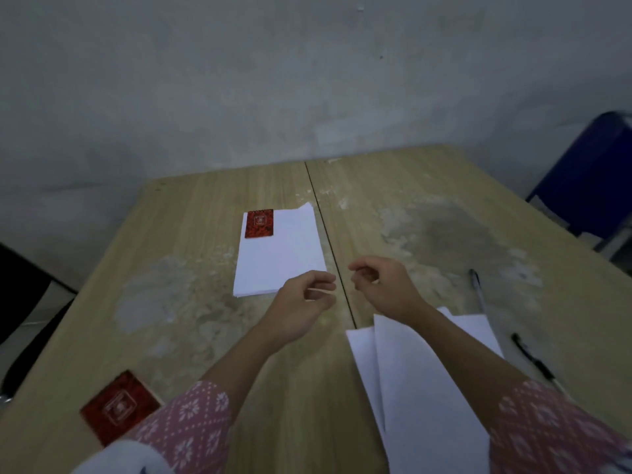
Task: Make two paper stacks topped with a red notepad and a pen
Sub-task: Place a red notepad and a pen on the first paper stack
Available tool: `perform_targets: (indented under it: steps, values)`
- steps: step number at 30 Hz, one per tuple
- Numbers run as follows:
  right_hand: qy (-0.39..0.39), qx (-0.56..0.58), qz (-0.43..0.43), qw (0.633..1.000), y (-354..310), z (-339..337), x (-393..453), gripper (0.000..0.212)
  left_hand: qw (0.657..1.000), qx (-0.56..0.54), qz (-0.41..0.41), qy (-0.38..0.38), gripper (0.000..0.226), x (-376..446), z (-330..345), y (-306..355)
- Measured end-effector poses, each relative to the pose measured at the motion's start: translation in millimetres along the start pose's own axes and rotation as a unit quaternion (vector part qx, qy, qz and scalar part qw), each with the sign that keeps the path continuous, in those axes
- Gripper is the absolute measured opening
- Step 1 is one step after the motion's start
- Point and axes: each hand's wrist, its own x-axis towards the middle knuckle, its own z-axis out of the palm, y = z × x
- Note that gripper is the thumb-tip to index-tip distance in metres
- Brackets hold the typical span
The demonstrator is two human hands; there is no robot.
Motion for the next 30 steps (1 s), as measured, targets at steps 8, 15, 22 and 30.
perform_targets:
  steps: [8,15,22,30]
  values:
    - [-0.038,0.006,0.02,0.999,63.4,-80.3,-25.2,0.014,0.999,-0.035,-0.029,-0.012,0.024,0.7,94.6,35.9]
    - [0.002,-0.056,0.087,0.995,157.5,-145.8,-20.8,0.013,0.997,-0.036,-0.071,-0.022,0.021,35.7,182.3,41.5]
    - [-0.05,-0.115,0.221,0.967,217.6,-150.9,1.5,0.013,0.992,-0.049,-0.108,-0.035,0.022,71.8,228.8,28.6]
    - [-0.034,-0.076,0.197,0.977,227.9,-118.7,67.2,0.004,0.984,-0.068,-0.162,-0.001,0.018,125.4,229.1,4.4]
